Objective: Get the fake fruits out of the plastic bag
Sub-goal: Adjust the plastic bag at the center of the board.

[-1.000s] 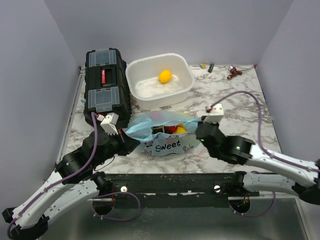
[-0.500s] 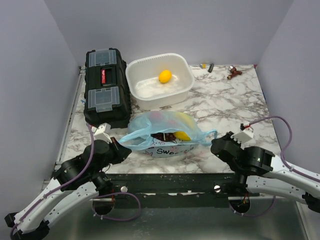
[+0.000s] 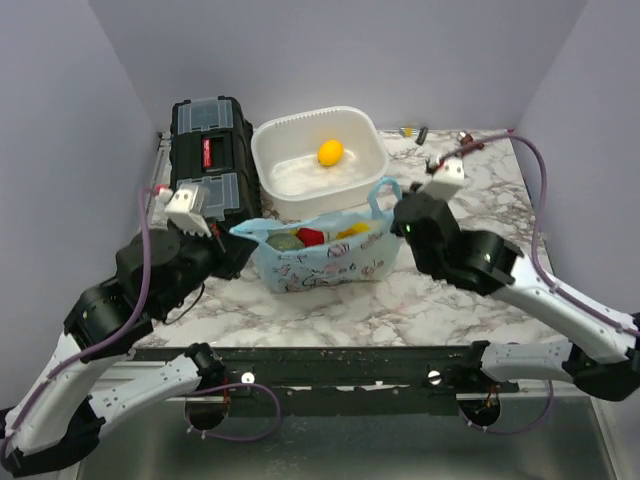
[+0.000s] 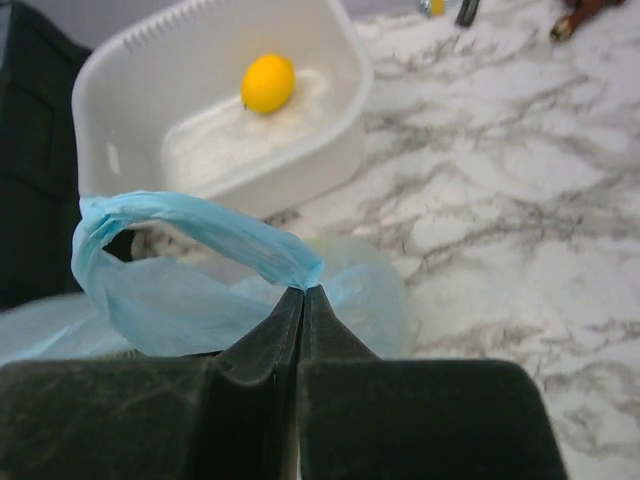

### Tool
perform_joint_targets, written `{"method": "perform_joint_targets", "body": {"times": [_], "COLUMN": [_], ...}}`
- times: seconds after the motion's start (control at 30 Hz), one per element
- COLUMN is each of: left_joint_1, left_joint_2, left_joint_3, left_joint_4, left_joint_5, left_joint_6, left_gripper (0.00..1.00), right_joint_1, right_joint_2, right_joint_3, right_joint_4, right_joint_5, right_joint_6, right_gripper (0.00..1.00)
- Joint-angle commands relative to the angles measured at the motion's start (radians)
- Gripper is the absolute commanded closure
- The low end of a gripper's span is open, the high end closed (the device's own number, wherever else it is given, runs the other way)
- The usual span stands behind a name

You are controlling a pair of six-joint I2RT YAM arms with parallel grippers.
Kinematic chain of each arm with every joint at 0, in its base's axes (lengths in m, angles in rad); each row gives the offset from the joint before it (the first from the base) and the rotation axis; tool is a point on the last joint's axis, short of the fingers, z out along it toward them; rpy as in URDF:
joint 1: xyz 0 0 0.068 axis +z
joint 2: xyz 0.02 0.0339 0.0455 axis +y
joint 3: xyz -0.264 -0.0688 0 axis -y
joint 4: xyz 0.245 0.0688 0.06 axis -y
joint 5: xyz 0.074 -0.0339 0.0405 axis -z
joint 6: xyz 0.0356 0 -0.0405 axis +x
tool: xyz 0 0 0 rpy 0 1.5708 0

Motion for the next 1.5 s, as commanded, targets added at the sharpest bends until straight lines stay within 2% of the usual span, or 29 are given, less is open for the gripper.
{"method": "perform_joint_targets", "body": {"times": [0.0,0.07,0.2,0.27,0.3,0.37,0.5,0.57,0.67,0.73,0.77,0.83,0.93,1.1,1.17,1.27,1.37,1.4,1.47], "left_joint_1": [0.022,0.063,0.123,0.131,0.135,0.136,0.135,0.136,0.133,0.133,0.133,0.133,0.133,0.133,0.132,0.133,0.133,0.132,0.133], "left_joint_2": [0.285,0.436,0.693,0.759,0.762,0.71,0.468,0.361,0.223,0.13,0.089,0.041,0.027,0.065,0.068,0.055,0.031,0.022,0.013], "left_joint_3": [0.346,0.562,0.986,1.106,1.111,0.994,0.504,0.292,0.082,-0.054,-0.116,-0.17,-0.178,-0.156,-0.156,-0.151,-0.145,-0.143,-0.137], "left_joint_4": [0.059,-0.004,-0.112,-0.176,-0.186,-0.158,0.033,0.09,0.141,0.224,0.272,0.297,0.255,0.18,0.155,0.114,0.082,0.073,0.054], "left_joint_5": [-0.05,-0.056,-0.027,-0.028,-0.01,0.029,0.24,0.327,0.43,0.502,0.535,0.559,0.538,0.534,0.524,0.498,0.483,0.483,0.498], "left_joint_6": [0.214,0.239,0.317,0.345,0.349,0.332,0.267,0.164,-0.009,-0.112,-0.153,-0.189,-0.189,-0.156,-0.143,-0.126,-0.108,-0.101,-0.082], "left_gripper": [1.0,1.0,1.0,1.0,1.0,1.0,1.0,1.0,1.0,1.0,1.0,1.0,1.0,1.0,1.0,1.0,1.0,1.0,1.0], "right_joint_1": [-0.279,-0.415,-0.471,-0.473,-0.473,-0.473,-0.473,-0.473,-0.473,-0.473,-0.473,-0.473,-0.473,-0.473,-0.473,-0.472,-0.449,-0.424,-0.346], "right_joint_2": [0.199,0.287,0.434,0.457,0.447,0.386,0.227,0.159,0.066,-0.003,-0.038,-0.077,-0.078,-0.038,-0.031,-0.006,0.004,0.008,0.031], "right_joint_3": [0.262,0.379,0.663,0.721,0.707,0.591,0.227,0.083,-0.049,-0.09,-0.096,-0.062,0.063,0.253,0.269,0.226,0.111,0.083,0.062], "right_joint_4": [0.122,0.131,0.044,0.008,-0.001,0.024,0.082,0.078,0.031,0.012,0.006,-0.023,-0.09,-0.129,-0.088,0.02,0.17,0.22,0.255], "right_joint_5": [-0.247,-0.393,-0.451,-0.452,-0.454,-0.456,-0.444,-0.481,-0.551,-0.59,-0.614,-0.684,-0.789,-0.954,-1.087,-1.281,-1.411,-1.404,-1.336], "right_joint_6": [-0.319,-0.356,-0.407,-0.41,-0.406,-0.4,-0.352,-0.312,-0.284,-0.287,-0.295,-0.309,-0.328,-0.347,-0.342,-0.293,-0.203,-0.18,-0.173], "right_gripper": [0.99,0.99,0.99,0.99,0.99,0.99,0.99,0.99,0.98,0.84,0.69,0.49,0.35,0.2,0.15,0.16,0.29,0.33,0.35]}}
